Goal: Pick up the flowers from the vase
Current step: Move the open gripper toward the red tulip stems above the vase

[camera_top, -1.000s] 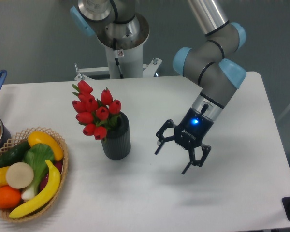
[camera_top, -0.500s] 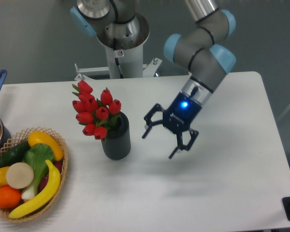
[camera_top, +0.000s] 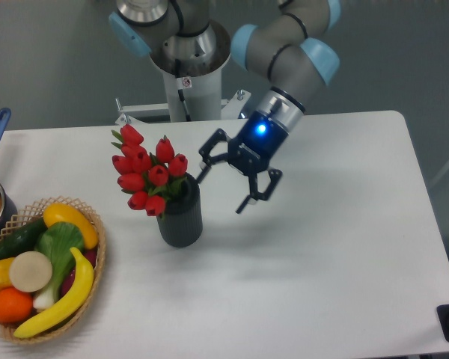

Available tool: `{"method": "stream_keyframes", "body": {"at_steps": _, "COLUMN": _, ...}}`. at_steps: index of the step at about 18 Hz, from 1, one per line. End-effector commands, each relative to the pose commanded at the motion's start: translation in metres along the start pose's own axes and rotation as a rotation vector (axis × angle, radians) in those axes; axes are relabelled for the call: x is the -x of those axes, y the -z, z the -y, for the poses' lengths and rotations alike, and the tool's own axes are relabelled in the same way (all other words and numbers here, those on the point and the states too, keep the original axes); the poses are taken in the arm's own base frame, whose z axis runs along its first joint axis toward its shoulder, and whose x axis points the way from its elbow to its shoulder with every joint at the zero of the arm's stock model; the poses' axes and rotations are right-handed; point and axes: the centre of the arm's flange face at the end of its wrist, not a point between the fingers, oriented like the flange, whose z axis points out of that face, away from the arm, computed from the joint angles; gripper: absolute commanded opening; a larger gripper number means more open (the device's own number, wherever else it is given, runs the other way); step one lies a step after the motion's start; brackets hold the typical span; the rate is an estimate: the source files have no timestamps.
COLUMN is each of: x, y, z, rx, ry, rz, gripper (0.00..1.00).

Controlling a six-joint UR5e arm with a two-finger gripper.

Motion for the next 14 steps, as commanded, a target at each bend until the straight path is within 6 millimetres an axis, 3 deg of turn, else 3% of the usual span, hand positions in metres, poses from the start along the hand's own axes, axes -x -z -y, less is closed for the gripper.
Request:
{"method": "stream_keyframes", "body": {"at_steps": 7, "x": -0.020, "y": -0.006, "z": 0.000, "rx": -0.002, "ry": -0.014, "rz": -0.020, "gripper": 1.00}}
{"method": "stream_keyframes", "body": {"at_steps": 14, "x": -0.030, "y": -0.028, "z": 0.005, "rx": 0.000, "ry": -0.062, "rz": -0.074, "gripper": 1.00}}
